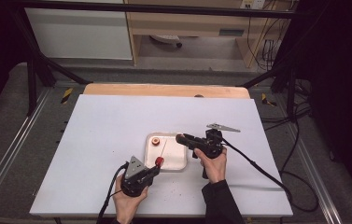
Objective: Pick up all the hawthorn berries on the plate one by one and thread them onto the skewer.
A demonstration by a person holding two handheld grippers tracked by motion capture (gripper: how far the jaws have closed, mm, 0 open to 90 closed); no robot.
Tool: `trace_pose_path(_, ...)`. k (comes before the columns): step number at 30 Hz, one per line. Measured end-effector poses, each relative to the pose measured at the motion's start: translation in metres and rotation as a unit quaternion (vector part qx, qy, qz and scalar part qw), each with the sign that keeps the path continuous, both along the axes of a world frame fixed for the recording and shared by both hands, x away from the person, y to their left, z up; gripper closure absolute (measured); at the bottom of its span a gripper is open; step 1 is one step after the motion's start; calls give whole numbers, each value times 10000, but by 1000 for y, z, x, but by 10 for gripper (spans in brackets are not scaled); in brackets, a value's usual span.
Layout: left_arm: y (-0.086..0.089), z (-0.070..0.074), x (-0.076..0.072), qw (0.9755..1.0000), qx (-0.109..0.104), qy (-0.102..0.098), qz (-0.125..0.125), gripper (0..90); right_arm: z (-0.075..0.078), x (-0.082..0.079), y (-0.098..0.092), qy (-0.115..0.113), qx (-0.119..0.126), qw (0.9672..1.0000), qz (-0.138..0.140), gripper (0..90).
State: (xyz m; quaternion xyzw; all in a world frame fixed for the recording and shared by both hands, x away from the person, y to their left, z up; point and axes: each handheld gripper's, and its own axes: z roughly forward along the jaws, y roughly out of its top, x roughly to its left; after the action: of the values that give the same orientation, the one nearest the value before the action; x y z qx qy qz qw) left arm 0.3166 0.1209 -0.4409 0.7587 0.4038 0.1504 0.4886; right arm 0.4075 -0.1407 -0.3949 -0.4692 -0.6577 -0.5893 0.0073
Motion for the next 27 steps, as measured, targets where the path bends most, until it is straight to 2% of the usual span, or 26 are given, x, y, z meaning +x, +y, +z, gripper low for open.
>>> trace_pose_path(5, -4, 0, -1, 10000, -14, -7, 5, 879, 0, -4, -1, -212, 296, 9991, -199, 606)
trace_pose_path(10, -7, 1, -3, 10000, -42, -55, 57, 878, 2, -5, 0, -400, 611, 9967, -364, 606)
trace_pose_path(18, -17, 2, -2, 9999, -131, 32, 5, 878, 6, -6, 0, -531, 881, 9937, -444, 606)
trace_pose_path(27, -31, 8, -1, 9993, -326, 139, -75, 878, 9, -9, -1, -868, 970, 9904, -455, 606)
